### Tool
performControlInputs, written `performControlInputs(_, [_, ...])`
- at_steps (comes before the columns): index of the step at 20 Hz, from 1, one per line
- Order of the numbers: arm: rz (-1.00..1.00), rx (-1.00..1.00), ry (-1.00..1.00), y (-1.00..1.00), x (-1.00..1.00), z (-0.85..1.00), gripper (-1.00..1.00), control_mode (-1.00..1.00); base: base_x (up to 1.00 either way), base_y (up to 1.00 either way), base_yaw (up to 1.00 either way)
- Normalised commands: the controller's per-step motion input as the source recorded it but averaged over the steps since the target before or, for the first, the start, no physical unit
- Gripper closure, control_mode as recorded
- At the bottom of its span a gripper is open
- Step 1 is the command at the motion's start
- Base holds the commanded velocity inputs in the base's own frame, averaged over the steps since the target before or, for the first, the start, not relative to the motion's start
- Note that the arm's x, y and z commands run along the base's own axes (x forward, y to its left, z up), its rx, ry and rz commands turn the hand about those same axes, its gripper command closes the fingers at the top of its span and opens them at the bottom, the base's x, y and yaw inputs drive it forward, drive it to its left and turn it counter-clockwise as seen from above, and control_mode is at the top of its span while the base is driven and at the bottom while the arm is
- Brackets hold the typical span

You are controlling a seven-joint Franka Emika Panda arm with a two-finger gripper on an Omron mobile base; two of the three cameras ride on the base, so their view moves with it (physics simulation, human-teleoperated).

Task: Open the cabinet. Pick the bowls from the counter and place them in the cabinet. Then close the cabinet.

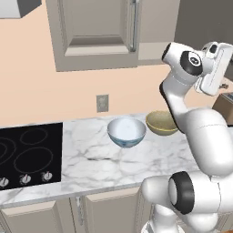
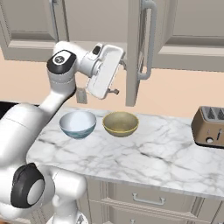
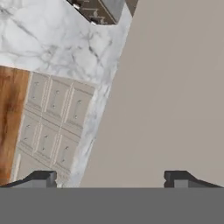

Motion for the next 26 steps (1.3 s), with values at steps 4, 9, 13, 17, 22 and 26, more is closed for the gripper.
performControlInputs(4, [-0.05,0.19,-0.73,0.99,-0.41,0.00,-1.00,-1.00,0.00,0.00,0.00])
performControlInputs(9, [0.00,0.21,-0.85,1.00,-0.20,0.00,-1.00,-1.00,0.00,0.00,0.00])
performControlInputs(13, [0.14,0.26,-0.97,0.99,0.00,0.00,-1.00,-1.00,0.00,0.00,0.00])
performControlInputs(17, [0.31,0.24,-1.00,0.78,0.11,0.00,-1.00,-1.00,0.00,0.00,0.00])
performControlInputs(22, [0.42,0.16,-0.97,0.44,0.14,0.02,-1.00,-1.00,0.00,0.00,0.00])
performControlInputs(26, [0.45,0.04,-0.94,0.10,0.00,0.05,-1.00,-1.00,0.00,0.00,0.00])
